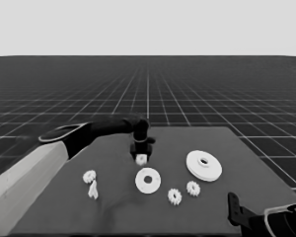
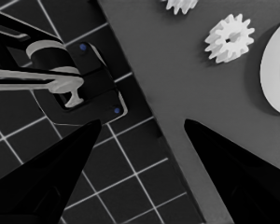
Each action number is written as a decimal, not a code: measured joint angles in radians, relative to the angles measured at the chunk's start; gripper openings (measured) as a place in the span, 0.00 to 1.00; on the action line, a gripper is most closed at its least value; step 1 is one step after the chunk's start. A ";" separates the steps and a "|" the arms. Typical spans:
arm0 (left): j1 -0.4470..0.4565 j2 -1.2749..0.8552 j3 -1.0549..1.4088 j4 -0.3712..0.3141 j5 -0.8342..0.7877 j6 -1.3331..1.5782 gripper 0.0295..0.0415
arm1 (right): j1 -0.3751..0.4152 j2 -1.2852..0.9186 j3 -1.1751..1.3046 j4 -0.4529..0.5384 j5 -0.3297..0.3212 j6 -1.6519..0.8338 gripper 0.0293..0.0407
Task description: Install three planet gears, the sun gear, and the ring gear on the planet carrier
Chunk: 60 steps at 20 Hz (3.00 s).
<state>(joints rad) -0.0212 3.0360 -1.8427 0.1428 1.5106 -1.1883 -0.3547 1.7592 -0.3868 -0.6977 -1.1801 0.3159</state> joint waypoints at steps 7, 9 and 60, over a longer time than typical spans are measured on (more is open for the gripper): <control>0.055 0.033 -0.047 0.056 -0.023 0.008 0.14 | 0.000 0.000 0.000 0.000 0.000 0.000 0.81; 0.117 0.049 -0.098 0.104 -0.052 0.036 0.14 | 0.000 0.000 0.000 0.000 0.000 0.000 0.81; 0.205 -0.660 0.273 0.122 -0.194 0.356 0.14 | 0.000 0.000 0.000 0.000 0.000 0.000 0.81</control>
<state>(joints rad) 0.1842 2.3758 -1.5694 0.2653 1.3168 -0.8325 -0.3547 1.7592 -0.3868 -0.6977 -1.1801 0.3159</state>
